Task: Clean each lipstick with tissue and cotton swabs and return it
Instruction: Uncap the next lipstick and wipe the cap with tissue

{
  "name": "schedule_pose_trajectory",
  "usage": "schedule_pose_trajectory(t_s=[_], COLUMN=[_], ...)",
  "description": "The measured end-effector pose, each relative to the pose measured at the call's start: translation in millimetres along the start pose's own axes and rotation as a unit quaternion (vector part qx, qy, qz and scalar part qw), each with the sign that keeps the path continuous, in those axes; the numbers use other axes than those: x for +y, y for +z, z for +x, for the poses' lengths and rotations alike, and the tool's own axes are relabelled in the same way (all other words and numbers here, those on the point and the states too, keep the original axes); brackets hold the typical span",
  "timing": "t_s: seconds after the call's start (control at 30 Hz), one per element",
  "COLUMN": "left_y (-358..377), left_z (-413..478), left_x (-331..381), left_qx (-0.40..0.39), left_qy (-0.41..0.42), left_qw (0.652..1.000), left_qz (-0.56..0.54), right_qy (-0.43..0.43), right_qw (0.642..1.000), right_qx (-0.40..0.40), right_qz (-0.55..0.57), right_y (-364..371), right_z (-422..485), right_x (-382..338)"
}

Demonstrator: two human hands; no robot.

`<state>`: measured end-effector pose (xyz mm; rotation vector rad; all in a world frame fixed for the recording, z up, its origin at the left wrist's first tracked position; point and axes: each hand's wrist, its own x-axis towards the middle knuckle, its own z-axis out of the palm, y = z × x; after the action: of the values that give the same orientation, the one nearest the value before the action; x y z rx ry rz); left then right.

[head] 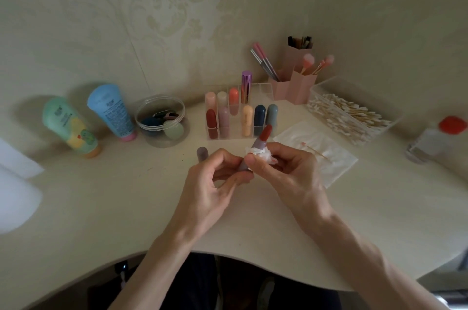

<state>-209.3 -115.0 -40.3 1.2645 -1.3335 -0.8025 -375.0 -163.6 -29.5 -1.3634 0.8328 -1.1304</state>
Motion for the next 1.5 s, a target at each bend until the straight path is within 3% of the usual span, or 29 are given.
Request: schedule_pose_trajectory(t_s=[0.17,0.3,0.43,0.57,0.77,0.93,1.2,1.37,1.5], left_y=[-3.1,1.7,5.1,4.3,-0.9,0.8,4.2,-1.8,-0.4], left_z=[0.2,-0.2,3.0,1.0,0.8,0.3,-0.1,0.5,-3.7], left_x=[-4.8,-2.3,0.0,-1.8,-2.4,-4.7,-2.8,-6.0,-3.0], left_qx=[-0.058,-0.082,-0.013,0.037,-0.052,-0.103,0.033,-0.055,-0.082], left_qy=[0.011,0.041,0.044,0.024,0.008,0.039,0.018,0.019,0.078], left_qw=[0.998,0.996,0.999,0.999,0.997,0.994,0.997,0.998,0.988], left_qz=[0.010,0.015,0.020,0.023,-0.050,-0.007,0.062,0.037,0.104], right_qy=[-0.014,-0.036,-0.031,-0.014,-0.013,-0.026,-0.012,0.005,-0.011], right_qw=[0.999,0.999,0.999,1.000,0.999,0.999,0.999,1.000,0.999], right_qx=[-0.027,0.005,0.035,0.014,-0.029,-0.016,0.016,-0.021,-0.033], right_qz=[0.010,-0.012,-0.021,-0.017,0.007,-0.026,-0.031,-0.019,-0.011], right_y=[-1.7,-3.1,-1.1,1.3,-3.2,-6.4,0.4,-4.0,-4.7], right_z=[1.2,2.3,3.1,1.2,1.6,1.7,0.3,-0.2,-0.2], right_x=[0.2,0.6,0.3,-0.6,-1.8,-2.7,-0.4,-0.8,-2.0])
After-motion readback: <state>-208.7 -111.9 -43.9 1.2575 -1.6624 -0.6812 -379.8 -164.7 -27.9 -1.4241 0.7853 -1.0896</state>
